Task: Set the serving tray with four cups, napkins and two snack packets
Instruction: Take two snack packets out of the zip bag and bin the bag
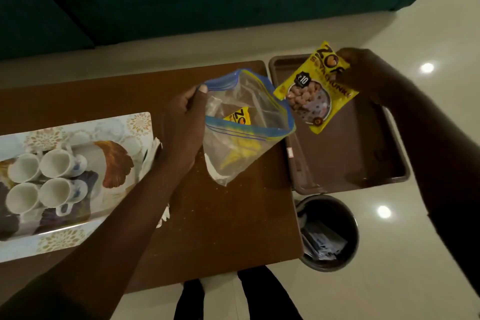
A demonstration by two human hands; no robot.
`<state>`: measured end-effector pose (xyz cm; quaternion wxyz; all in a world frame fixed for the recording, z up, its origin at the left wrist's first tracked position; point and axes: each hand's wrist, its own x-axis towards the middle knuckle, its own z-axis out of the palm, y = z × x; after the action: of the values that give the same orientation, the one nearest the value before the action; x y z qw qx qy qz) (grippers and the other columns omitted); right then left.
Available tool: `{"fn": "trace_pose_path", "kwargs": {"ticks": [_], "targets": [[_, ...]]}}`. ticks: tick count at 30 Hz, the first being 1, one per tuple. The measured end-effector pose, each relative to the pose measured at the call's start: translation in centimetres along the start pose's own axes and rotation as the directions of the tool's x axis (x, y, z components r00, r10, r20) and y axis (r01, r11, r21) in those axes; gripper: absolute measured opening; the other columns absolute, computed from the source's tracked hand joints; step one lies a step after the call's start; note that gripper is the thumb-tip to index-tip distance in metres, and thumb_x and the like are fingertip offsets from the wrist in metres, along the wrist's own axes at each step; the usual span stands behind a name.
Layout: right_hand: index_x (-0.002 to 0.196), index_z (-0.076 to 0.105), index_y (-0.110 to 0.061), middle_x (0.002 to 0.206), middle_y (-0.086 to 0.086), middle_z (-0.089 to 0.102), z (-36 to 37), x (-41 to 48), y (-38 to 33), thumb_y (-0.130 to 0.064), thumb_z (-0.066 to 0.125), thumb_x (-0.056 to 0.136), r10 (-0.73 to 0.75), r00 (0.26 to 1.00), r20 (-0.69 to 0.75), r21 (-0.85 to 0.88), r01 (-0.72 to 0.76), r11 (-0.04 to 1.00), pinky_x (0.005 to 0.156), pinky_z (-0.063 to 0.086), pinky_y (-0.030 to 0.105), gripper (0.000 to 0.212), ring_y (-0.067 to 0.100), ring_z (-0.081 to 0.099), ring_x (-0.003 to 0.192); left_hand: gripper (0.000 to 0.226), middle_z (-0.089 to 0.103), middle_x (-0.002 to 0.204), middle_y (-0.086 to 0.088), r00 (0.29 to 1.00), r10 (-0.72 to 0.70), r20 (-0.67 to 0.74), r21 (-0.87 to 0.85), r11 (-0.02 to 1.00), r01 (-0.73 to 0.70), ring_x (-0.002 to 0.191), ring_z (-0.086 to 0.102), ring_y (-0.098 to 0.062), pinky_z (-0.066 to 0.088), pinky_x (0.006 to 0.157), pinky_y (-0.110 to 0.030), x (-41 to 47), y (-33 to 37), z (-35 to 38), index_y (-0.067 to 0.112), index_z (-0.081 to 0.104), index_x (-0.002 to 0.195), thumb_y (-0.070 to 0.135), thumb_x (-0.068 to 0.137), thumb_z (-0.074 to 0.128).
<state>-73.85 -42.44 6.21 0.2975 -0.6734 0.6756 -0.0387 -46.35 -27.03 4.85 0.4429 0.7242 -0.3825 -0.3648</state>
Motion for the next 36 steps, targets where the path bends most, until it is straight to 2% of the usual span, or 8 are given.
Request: {"fn": "trace_pose_path", "kwargs": {"ticks": [5,8,10,15,20,27,32,36], "targets": [[0.128,0.057,-0.006,0.131,0.022,0.057,1.8,0.8,4.5,-0.021,0.064,0.075,0.131,0.987,-0.089,0.087,-0.123,0.989,0.094,0.045,0.038,0.055,0.029,0.058,0.113,0.032,0.048,0.069,-0.005,0.997,-0.014,-0.078,0.043,0.999,0.017,0.067,0.044,-0.016,0.033,0.062,-0.033,1.2,-0.4,0.8,0.031,0.057,0.073,0.038,0.101,0.043],[0.139,0.048,-0.006,0.14,0.021,0.051,4.5,1.3,6.0,-0.015,0.063,0.09,0.048,0.991,0.127,-0.191,-0.023,0.981,0.099,0.04,0.038,0.052,0.039,0.051,0.125,0.036,0.048,0.069,-0.016,0.998,0.029,-0.059,0.037,0.999,-0.027,0.065,0.041,-0.02,0.031,0.061,-0.035,1.1,-0.1,1.6,0.015,0.062,0.077,0.037,0.099,0.046],[0.143,0.043,-0.006,0.148,0.019,0.043,6.8,1.7,6.3,-0.014,0.061,0.091,-0.002,0.953,0.304,-0.284,0.093,0.954,0.105,0.035,0.036,0.055,0.035,0.045,0.133,0.027,0.058,0.075,-0.019,0.999,0.04,-0.01,0.008,0.999,-0.04,0.07,0.049,-0.02,0.037,0.063,-0.035,0.8,0.6,2.5,0.029,0.065,0.079,0.034,0.099,0.048],[0.147,0.037,-0.017,0.155,0.008,0.036,10.2,3.6,7.0,-0.016,0.057,0.093,-0.011,0.887,0.461,-0.427,0.233,0.874,0.113,0.029,0.036,0.058,0.029,0.037,0.14,0.022,0.069,0.091,0.01,0.999,0.032,0.031,-0.007,0.999,-0.032,0.092,0.067,-0.01,0.054,0.083,-0.033,0.6,1.3,3.7,0.027,0.065,0.115,0.031,0.099,0.05],[0.146,0.037,-0.02,0.147,0.012,0.045,11.8,4.7,9.1,-0.018,0.057,0.092,0.039,0.889,0.456,-0.467,0.201,0.861,0.104,0.039,0.04,0.057,0.033,0.045,0.132,0.027,0.067,0.088,0.016,1.0,0.028,-0.013,0.024,0.999,-0.028,0.084,0.063,0.0,0.051,0.077,-0.025,1.0,0.8,3.6,0.02,0.066,0.119,0.031,0.099,0.05],[0.115,0.062,-0.008,0.115,0.018,0.063,9.6,5.3,9.8,-0.012,0.068,0.079,-0.197,0.969,0.146,-0.196,0.223,0.955,0.088,0.052,0.048,0.037,0.037,0.062,0.105,0.018,0.067,0.094,0.02,1.0,0.027,-0.001,0.019,0.999,-0.027,0.089,0.065,0.004,0.052,0.083,-0.022,1.5,1.2,4.3,0.035,0.061,0.114,0.032,0.098,0.052],[0.089,0.067,-0.016,0.079,-0.004,0.066,1.7,3.4,-1.8,-0.013,0.053,0.079,-0.374,0.872,-0.315,0.189,0.444,0.876,0.065,0.048,0.018,0.017,0.012,0.062,0.072,0.019,0.065,0.112,-0.008,0.999,0.044,-0.024,0.061,0.997,-0.043,0.095,0.063,-0.009,0.053,0.085,-0.032,1.6,0.8,4.7,0.031,0.064,0.106,0.039,0.093,0.053],[0.081,0.068,-0.018,0.074,-0.001,0.069,0.6,-0.1,-9.1,-0.01,0.058,0.083,-0.42,0.878,0.229,0.253,0.363,0.897,0.065,0.056,0.022,0.013,0.011,0.066,0.065,0.02,0.07,0.091,0.007,0.998,0.064,0.006,0.039,0.997,-0.065,0.085,0.067,-0.011,0.055,0.078,-0.037,0.9,1.8,5.0,0.033,0.065,0.109,0.025,0.094,0.054]]}}
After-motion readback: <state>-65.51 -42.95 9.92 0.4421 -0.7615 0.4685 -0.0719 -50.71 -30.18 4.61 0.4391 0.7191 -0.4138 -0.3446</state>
